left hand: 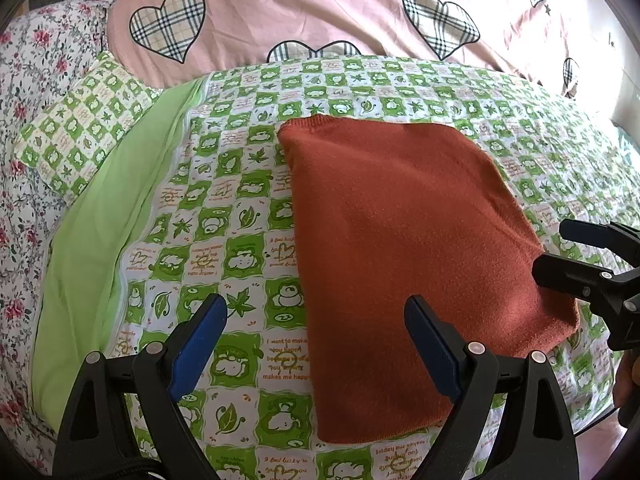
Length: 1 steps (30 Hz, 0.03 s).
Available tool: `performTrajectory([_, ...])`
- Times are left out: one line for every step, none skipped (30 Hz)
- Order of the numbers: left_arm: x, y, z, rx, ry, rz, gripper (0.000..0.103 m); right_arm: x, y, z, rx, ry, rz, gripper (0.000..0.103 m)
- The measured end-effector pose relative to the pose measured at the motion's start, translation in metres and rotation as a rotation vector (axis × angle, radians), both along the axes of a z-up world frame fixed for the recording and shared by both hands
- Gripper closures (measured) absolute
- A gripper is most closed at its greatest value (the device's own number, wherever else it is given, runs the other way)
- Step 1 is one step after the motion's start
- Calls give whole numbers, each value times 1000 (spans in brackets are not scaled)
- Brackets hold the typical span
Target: Fold small clothes
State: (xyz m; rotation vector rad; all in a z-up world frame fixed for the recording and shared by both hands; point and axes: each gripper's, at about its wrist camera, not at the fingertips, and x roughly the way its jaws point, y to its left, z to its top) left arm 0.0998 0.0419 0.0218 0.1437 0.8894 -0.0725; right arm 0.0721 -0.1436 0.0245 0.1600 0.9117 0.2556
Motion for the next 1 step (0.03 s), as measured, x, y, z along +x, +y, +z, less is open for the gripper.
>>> performTrajectory([0, 1, 0, -2, 2, 1, 12, 0, 1, 0, -1, -1, 1, 4])
